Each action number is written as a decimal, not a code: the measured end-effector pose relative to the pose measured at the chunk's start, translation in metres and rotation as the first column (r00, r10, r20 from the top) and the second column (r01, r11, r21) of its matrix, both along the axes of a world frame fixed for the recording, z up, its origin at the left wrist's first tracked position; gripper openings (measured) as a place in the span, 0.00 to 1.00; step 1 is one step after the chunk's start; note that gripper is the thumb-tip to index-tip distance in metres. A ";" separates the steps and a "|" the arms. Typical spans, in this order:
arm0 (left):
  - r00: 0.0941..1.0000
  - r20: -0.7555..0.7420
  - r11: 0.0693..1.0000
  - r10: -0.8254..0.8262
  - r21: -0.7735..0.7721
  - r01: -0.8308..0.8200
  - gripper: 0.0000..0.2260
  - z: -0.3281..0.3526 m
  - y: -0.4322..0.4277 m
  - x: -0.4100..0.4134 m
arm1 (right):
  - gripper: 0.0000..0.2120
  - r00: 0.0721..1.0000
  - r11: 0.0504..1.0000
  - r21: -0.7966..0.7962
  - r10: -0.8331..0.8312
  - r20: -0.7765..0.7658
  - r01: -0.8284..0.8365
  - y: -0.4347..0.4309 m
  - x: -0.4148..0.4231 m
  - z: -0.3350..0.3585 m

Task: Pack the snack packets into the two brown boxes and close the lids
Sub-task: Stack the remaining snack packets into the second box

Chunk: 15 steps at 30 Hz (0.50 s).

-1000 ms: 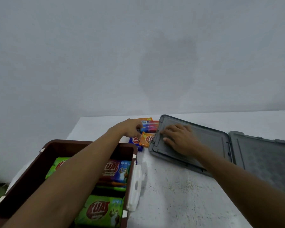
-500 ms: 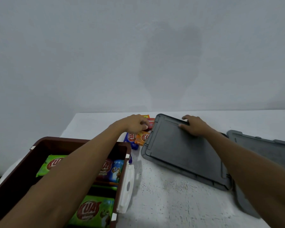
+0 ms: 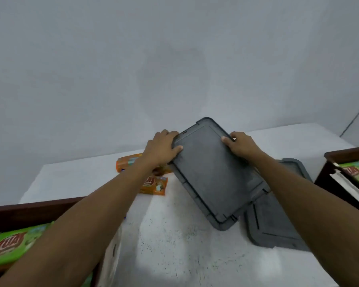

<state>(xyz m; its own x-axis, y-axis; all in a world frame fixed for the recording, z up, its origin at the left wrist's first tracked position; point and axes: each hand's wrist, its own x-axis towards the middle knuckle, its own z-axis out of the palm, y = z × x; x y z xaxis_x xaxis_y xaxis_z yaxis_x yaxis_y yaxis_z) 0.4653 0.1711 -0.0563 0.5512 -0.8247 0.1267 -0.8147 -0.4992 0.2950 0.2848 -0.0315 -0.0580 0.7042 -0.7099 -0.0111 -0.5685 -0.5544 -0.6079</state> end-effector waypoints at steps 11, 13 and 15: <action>0.949 -0.268 0.972 -0.164 0.120 0.202 0.37 -0.072 -0.088 -0.106 | 0.24 0.909 0.914 -0.264 -0.366 -0.199 0.310 -0.016 -0.132 -0.072; 0.944 -0.269 0.964 -0.192 0.127 0.233 0.36 -0.071 -0.084 -0.102 | 0.25 0.903 0.917 -0.301 -0.342 -0.261 0.261 -0.010 -0.133 -0.075; 0.944 -0.249 0.963 -0.218 0.103 0.250 0.34 -0.062 -0.076 -0.093 | 0.23 0.929 0.922 -0.321 -0.296 -0.223 0.216 -0.003 -0.127 -0.072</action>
<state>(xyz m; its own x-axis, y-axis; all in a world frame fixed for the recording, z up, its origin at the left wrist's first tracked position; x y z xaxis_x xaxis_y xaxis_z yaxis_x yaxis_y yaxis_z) 0.3727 0.0953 -0.1180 0.3417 -0.9344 -0.1004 -0.8294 -0.3501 0.4353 0.1580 -0.0344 -0.1303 0.4973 -0.8655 0.0607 -0.8307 -0.4952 -0.2543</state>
